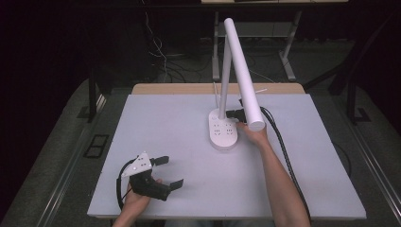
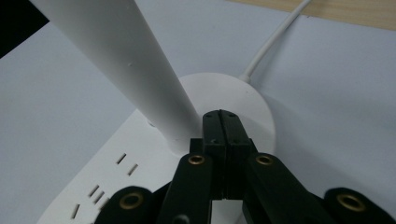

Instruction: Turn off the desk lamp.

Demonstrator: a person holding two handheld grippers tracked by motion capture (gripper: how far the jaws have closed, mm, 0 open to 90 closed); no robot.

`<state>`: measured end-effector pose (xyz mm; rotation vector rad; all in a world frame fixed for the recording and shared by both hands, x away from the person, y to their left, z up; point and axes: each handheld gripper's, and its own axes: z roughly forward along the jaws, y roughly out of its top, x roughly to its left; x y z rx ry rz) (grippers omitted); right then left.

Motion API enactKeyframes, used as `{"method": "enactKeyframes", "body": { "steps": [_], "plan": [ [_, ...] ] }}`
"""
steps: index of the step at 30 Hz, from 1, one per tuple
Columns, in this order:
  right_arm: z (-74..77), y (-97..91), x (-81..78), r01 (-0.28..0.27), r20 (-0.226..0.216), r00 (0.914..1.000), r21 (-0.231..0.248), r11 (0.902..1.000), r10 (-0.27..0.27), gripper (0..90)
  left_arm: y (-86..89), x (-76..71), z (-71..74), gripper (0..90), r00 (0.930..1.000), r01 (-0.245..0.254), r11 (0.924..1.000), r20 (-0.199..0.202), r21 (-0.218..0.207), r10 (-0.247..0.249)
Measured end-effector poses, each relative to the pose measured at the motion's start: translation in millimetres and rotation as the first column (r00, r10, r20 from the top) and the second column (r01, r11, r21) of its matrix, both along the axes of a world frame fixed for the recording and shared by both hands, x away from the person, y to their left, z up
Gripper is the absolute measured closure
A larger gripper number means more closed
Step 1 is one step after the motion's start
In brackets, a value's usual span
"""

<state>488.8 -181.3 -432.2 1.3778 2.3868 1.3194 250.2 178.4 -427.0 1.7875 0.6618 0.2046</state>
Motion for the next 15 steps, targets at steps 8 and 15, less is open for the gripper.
{"method": "enactKeyframes", "body": {
  "steps": [8, 15],
  "plan": [
    [-1.3, -0.4, -4.3, 0.017, -0.004, 0.9999, 0.033, 0.9993, -0.016, 90.0, 0.6, 0.0, 0.0, 0.0, 1.0000, 0.000, 1.0000, -0.001, -0.002, 0.000],
    [0.8, -0.2, -5.2, 0.001, 0.000, 1.0000, 0.004, 1.0000, -0.001, 90.0, 0.3, -0.5, 0.3, 0.0, 1.0000, -0.001, 1.0000, 0.001, -0.003, 0.001]
  ]
}}
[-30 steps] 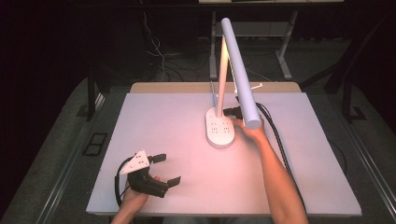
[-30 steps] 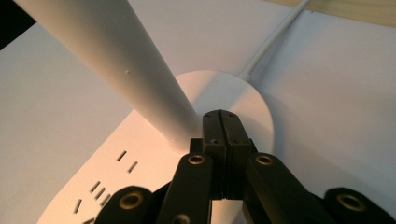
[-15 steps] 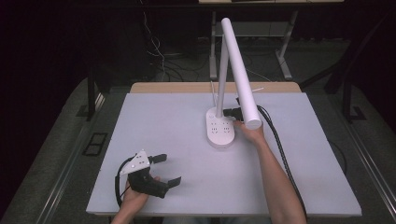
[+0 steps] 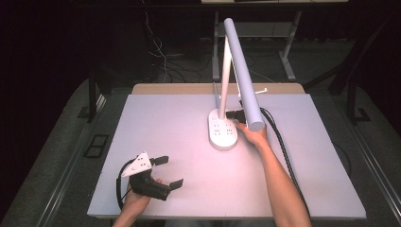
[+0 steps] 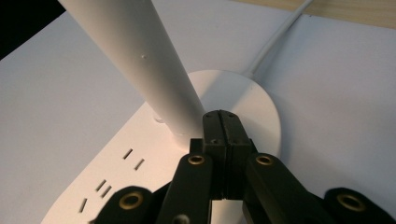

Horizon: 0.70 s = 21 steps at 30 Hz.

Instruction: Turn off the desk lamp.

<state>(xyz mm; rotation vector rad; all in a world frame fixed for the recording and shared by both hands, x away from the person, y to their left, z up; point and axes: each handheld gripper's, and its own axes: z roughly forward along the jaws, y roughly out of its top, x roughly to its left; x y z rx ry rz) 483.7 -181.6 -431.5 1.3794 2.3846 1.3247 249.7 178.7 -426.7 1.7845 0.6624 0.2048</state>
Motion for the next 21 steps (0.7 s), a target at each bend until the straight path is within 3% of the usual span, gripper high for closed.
{"method": "enactKeyframes", "body": {
  "steps": [4, 8, 12, 21],
  "plan": [
    [0.2, -1.9, 0.3, 0.014, 0.001, 0.9999, -0.005, 0.9999, -0.014, 90.0, 0.1, 0.3, -0.2, 0.0, 1.0000, 0.001, 1.0000, 0.002, 0.002, -0.001],
    [-2.9, -8.0, 2.5, 0.015, -0.012, 0.9998, 0.028, 0.9995, -0.015, 90.0, -0.3, 0.5, -0.3, 0.0, 1.0000, 0.001, 1.0000, 0.002, 0.004, -0.001],
    [-1.7, -5.1, 0.4, -0.001, -0.007, 1.0000, 0.003, 1.0000, 0.001, 90.0, -0.7, 1.2, -0.5, 0.0, 1.0000, 0.001, 1.0000, 0.000, 0.005, -0.001],
    [-2.3, -1.1, 0.4, -0.009, -0.005, 0.9999, 0.012, 0.9999, 0.009, 90.0, -0.2, 0.3, -0.2, 0.0, 1.0000, -0.002, 1.0000, 0.002, 0.002, 0.002]
  ]
}}
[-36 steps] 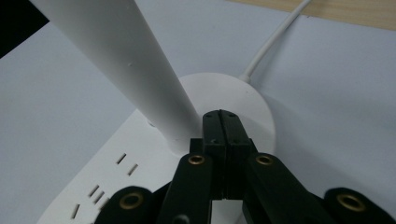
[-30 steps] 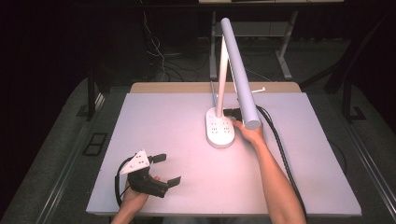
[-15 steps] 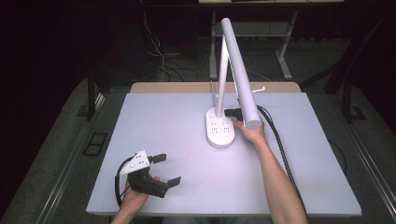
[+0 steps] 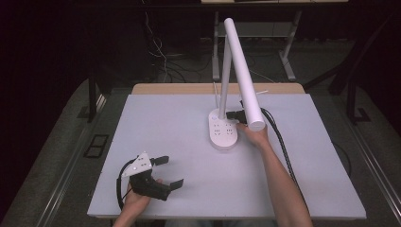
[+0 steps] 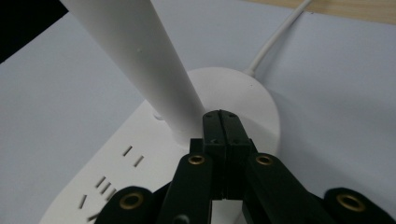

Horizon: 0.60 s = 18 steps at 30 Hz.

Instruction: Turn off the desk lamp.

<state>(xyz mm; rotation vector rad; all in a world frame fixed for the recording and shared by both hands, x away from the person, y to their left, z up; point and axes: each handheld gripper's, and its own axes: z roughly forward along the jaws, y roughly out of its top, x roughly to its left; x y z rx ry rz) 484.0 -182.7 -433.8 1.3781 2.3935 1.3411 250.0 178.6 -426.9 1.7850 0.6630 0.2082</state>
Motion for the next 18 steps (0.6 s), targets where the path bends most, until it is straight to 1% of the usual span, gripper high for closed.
{"method": "enactKeyframes", "body": {
  "steps": [2, 3, 9, 11, 12, 14, 17, 18],
  "plan": [
    [0.7, 1.0, 0.0, 0.002, 0.007, 1.0000, -0.009, 1.0000, -0.002, 90.0, 0.9, 0.3, 0.0, 0.0, 1.0000, -0.001, 1.0000, 0.000, 0.000, 0.001],
    [1.6, -0.2, -0.3, 0.010, 0.001, 1.0000, 0.009, 0.9999, -0.010, 90.0, 1.2, 0.2, 0.1, 0.0, 1.0000, -0.001, 1.0000, 0.000, 0.000, 0.001],
    [2.5, -3.8, -0.3, 0.016, 0.000, 0.9999, 0.003, 0.9999, -0.016, 90.0, 1.0, 0.2, 0.2, 0.0, 1.0000, -0.001, 1.0000, 0.001, 0.000, 0.001],
    [4.2, -5.8, -1.0, 0.017, 0.005, 0.9998, 0.009, 0.9998, -0.017, 90.0, 0.9, 0.2, 0.2, 0.0, 1.0000, -0.001, 1.0000, 0.001, 0.002, 0.001],
    [6.1, -7.4, -2.1, 0.017, 0.011, 0.9998, -0.001, 0.9999, -0.017, 90.0, 1.1, 0.0, 0.3, 0.0, 1.0000, -0.001, 1.0000, 0.001, 0.000, 0.001],
    [7.1, -8.5, -2.6, 0.017, 0.013, 0.9998, -0.005, 0.9998, -0.017, 90.0, 1.1, 0.1, 0.2, 0.0, 1.0000, 0.000, 1.0000, 0.000, 0.000, 0.000],
    [13.1, -15.8, -6.7, 0.017, 0.012, 0.9998, 0.011, 0.9998, -0.018, 90.0, 0.7, 0.2, 0.2, 0.0, 1.0000, 0.001, 1.0000, -0.001, 0.001, -0.001],
    [14.4, -17.6, -7.7, 0.015, 0.020, 0.9997, 0.012, 0.9998, -0.015, 90.0, 0.3, 0.0, 0.2, 0.0, 1.0000, 0.001, 1.0000, -0.001, 0.000, -0.001]
  ]
}}
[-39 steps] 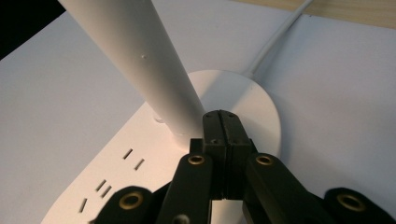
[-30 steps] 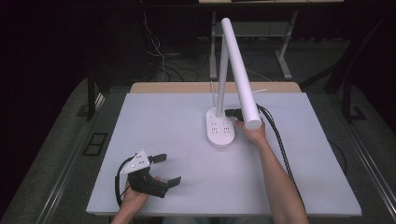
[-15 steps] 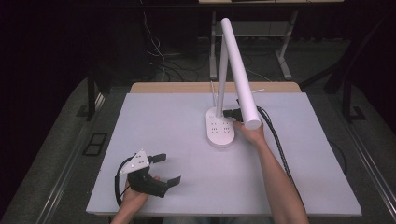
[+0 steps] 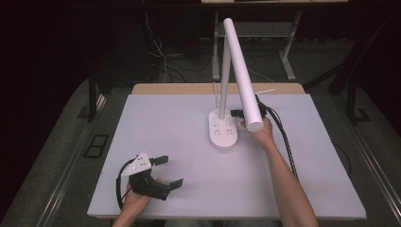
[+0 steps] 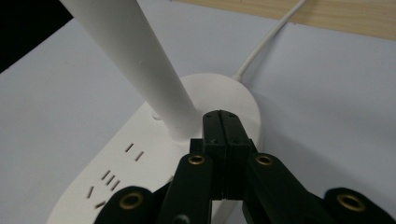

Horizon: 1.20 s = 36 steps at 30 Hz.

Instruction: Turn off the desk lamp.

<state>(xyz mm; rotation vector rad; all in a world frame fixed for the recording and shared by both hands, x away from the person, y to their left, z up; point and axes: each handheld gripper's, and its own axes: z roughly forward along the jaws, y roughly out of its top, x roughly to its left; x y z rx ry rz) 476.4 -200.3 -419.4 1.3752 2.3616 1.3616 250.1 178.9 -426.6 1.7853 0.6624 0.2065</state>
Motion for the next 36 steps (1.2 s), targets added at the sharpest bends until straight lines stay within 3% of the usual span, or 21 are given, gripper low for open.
{"method": "enactKeyframes", "body": {
  "steps": [7, 16, 22, 26, 27, 28, 30, 31, 32, 33, 34, 36],
  "plan": [
    [10.2, -7.3, -9.9, -0.004, 0.007, 1.0000, -0.005, 1.0000, 0.004, 90.0, -0.7, -0.5, 0.1, 0.0, 1.0000, 0.002, 1.0000, 0.003, 0.001, -0.002],
    [24.8, -14.9, -34.5, -0.048, 0.036, 0.9982, 0.014, 0.9988, 0.047, 89.9, -1.6, -0.5, 0.1, 0.0, 1.0000, 0.007, 1.0000, 0.002, 0.002, -0.007],
    [33.5, -21.3, -52.2, -0.063, 0.054, 0.9966, -0.001, 0.9980, 0.063, 82.0, -2.2, -1.0, 0.1, 0.0, 0.9999, 0.010, 0.9999, 0.003, 0.003, -0.010],
    [38.1, -27.3, -63.6, -0.063, 0.059, 0.9964, 0.019, 0.9978, 0.062, 75.4, -2.4, -1.0, -0.1, 0.0, 0.9999, 0.011, 0.9999, 0.003, 0.005, -0.011],
    [40.3, -30.5, -69.2, -0.057, 0.060, 0.9967, 0.035, 0.9978, 0.055, 68.5, -2.5, -0.9, -0.1, 0.0, 0.9999, 0.012, 0.9999, 0.004, 0.006, -0.012],
    [40.3, -30.5, -69.2, -0.057, 0.060, 0.9967, 0.035, 0.9978, 0.055, 68.5, -2.5, -0.9, -0.1, 0.0, 0.9999, 0.013, 0.9999, 0.004, 0.006, -0.013],
    [42.7, -34.4, -78.0, -0.048, 0.067, 0.9967, 0.042, 0.9979, 0.045, 54.5, -2.5, -0.9, -0.2, 0.0, 0.9999, 0.013, 0.9999, 0.004, 0.007, -0.013],
    [42.7, -34.4, -78.0, -0.048, 0.067, 0.9967, 0.042, 0.9979, 0.045, 54.5, -2.5, -0.8, -0.2, 0.0, 0.9999, 0.013, 0.9999, 0.004, 0.008, -0.013],
    [44.0, -36.3, -83.4, -0.035, 0.065, 0.9973, 0.029, 0.9989, 0.033, 40.7, -2.6, -0.8, -0.2, 0.0, 0.9999, 0.013, 0.9999, 0.004, 0.008, -0.013],
    [44.0, -36.3, -83.4, -0.035, 0.065, 0.9973, 0.029, 0.9989, 0.033, 40.7, -2.7, -0.8, -0.2, 0.0, 0.9999, 0.013, 0.9999, 0.003, 0.008, -0.013],
    [44.7, -38.4, -89.2, -0.030, 0.059, 0.9979, 0.020, 0.9993, 0.029, 28.7, -3.1, -1.0, -0.2, 0.0, 0.9999, 0.014, 0.9999, 0.003, 0.009, -0.014],
    [44.2, -40.6, -95.5, -0.040, 0.052, 0.9979, 0.015, 0.9991, 0.040, 13.6, -3.3, -1.0, -0.2, 0.0, 0.9999, 0.015, 0.9998, 0.003, 0.009, -0.015]
  ]
}}
